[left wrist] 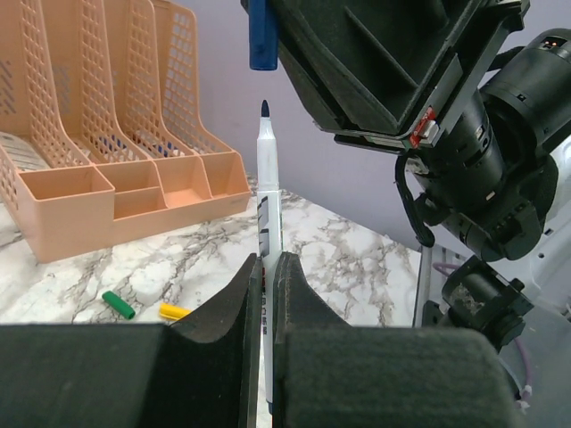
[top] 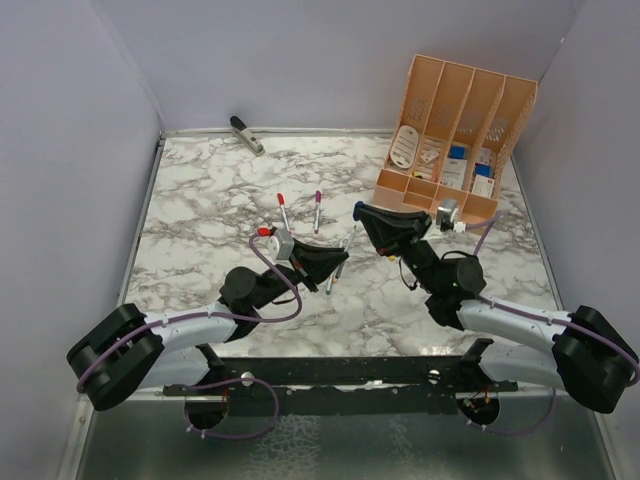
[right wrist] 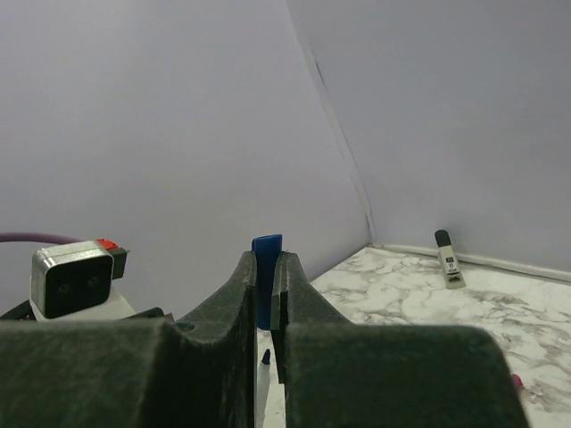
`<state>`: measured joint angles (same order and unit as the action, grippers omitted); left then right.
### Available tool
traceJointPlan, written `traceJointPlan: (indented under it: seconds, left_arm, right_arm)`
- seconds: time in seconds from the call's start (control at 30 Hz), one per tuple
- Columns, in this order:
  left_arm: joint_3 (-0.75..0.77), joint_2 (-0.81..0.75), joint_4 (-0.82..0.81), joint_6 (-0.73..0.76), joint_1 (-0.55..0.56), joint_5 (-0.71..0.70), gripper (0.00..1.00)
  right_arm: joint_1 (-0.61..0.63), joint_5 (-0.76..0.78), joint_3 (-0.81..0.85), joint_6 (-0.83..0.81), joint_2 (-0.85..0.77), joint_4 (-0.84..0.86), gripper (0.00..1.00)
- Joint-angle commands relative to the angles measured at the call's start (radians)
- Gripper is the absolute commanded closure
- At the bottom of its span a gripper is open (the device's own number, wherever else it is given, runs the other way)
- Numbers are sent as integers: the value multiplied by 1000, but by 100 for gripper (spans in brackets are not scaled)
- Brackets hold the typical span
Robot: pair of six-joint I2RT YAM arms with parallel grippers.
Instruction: Insert the pens into the pen caps
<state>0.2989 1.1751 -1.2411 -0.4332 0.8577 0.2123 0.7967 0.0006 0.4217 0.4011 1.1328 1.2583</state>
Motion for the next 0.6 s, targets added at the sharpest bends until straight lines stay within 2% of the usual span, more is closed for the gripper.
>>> traceJointPlan:
  seconds: [0.0,0.57]
  left_arm:
    - [18,9,-67,-25,-2,45,100]
    - [8,7,-103,-38,-2,29,100]
  right_arm:
    - [-3,-47,-1,21,12,45,99]
    - [-2,-23,-26,18,-10,28,99]
